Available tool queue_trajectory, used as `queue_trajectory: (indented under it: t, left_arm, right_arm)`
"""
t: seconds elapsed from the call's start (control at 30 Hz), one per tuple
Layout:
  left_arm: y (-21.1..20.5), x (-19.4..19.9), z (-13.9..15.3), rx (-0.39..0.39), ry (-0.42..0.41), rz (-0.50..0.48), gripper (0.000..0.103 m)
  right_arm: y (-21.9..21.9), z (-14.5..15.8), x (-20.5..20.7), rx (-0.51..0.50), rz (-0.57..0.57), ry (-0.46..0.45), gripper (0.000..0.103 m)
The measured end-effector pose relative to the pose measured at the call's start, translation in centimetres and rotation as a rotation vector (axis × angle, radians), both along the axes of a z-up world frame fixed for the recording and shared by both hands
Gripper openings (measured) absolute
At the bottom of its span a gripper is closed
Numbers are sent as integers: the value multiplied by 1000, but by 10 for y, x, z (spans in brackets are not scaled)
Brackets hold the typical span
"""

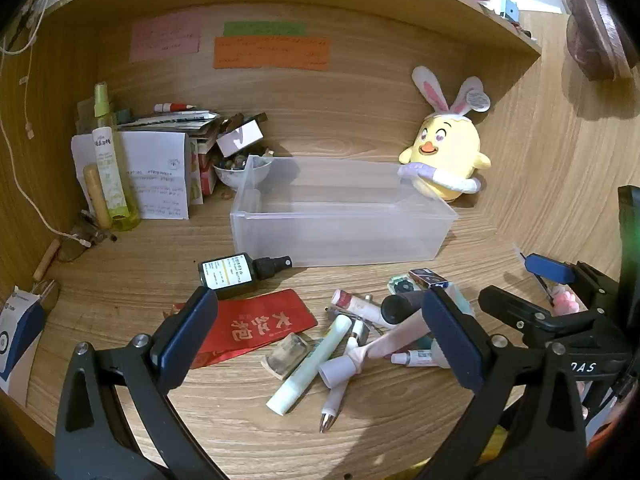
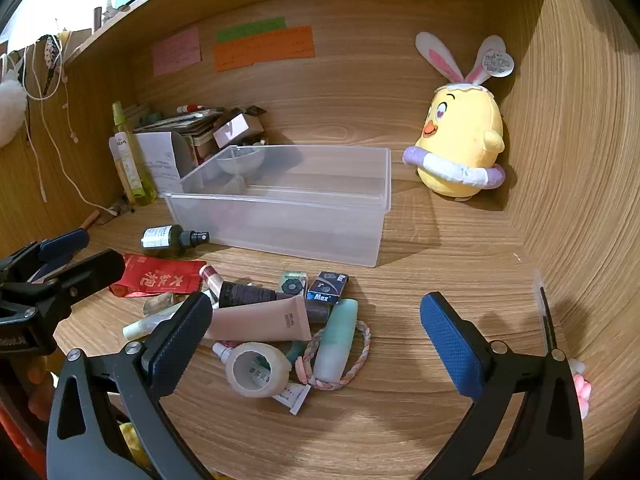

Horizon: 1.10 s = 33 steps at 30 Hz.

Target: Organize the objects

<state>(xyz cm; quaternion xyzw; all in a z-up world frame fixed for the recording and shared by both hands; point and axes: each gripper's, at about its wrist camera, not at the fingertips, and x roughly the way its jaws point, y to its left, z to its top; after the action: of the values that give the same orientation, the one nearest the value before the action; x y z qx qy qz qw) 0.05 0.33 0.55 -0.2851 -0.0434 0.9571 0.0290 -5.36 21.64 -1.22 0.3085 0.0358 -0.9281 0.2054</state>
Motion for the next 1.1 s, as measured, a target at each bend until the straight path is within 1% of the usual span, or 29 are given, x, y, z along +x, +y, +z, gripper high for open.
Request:
queue_trajectory:
  t: [1.1]
  left_arm:
    - [4, 7, -1, -4, 15, -6, 103]
  right_arm:
    - [-6, 0, 7, -6, 17, -1, 103]
